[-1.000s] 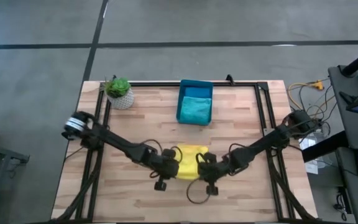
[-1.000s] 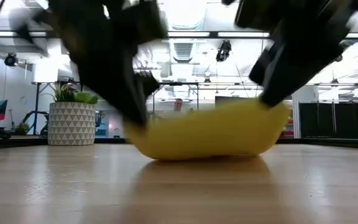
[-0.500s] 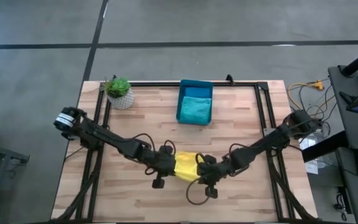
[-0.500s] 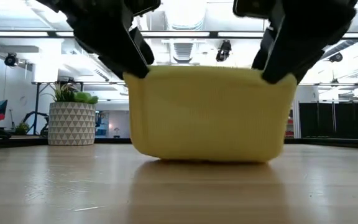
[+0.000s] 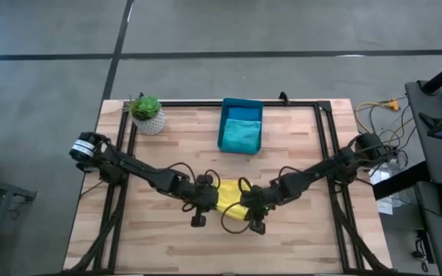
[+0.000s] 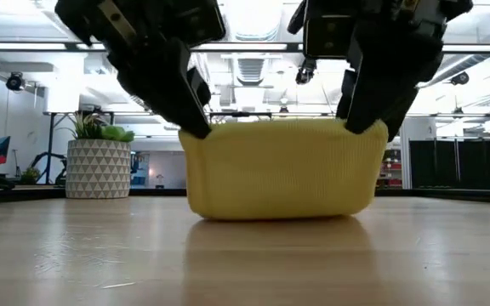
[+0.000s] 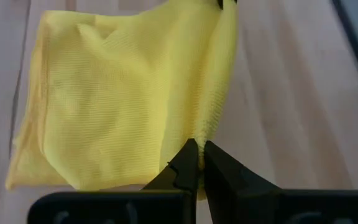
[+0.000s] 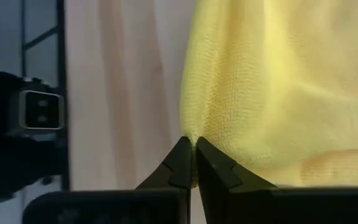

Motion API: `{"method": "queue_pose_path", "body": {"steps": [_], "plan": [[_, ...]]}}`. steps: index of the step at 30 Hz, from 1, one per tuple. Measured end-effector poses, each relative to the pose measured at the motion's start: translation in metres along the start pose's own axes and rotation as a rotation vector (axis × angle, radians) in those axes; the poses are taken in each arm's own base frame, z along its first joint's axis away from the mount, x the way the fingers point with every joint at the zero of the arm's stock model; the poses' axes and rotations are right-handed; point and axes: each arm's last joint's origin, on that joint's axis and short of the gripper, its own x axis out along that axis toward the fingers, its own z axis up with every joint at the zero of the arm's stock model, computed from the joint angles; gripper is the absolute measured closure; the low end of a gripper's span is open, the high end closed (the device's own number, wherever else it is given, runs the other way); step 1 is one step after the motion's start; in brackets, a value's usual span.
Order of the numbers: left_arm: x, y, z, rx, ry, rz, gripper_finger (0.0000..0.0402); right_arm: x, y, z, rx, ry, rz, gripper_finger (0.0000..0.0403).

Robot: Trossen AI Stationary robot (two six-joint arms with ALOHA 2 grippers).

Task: Fold microfiber towels
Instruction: Fold the yellow microfiber cloth

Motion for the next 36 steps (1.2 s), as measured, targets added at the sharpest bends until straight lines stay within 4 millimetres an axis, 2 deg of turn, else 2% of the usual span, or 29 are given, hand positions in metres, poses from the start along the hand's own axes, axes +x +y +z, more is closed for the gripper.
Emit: {"method": "queue_pose_path", "body": {"steps": [9, 18, 23, 28, 32, 36], "plan": [[0.002, -0.024, -0.002, 0.038, -0.013, -0.109, 0.0402, 0.002, 0.02, -0.01, 0.03, -0.03, 0.024, 0.0387], [0.005, -0.023, -0.004, 0.011, -0.009, -0.113, 0.0401, 0.0, 0.033, -0.011, 0.044, -0.069, 0.089, 0.0317], [0.005, -0.023, -0.003, 0.009, -0.016, -0.113, 0.0401, -0.001, 0.03, -0.009, 0.071, -0.169, -0.015, 0.0296], [0.005, -0.024, -0.001, -0.012, -0.031, -0.118, 0.0401, 0.006, 0.01, -0.001, 0.111, -0.23, -0.133, 0.0311], [0.005, -0.023, 0.0, -0.027, -0.037, -0.116, 0.0401, 0.021, -0.008, -0.002, 0.146, -0.156, -0.184, 0.0346], [0.005, -0.023, 0.0, -0.047, -0.043, -0.109, 0.0401, 0.036, -0.016, -0.009, 0.15, -0.049, -0.172, 0.0387]]}}
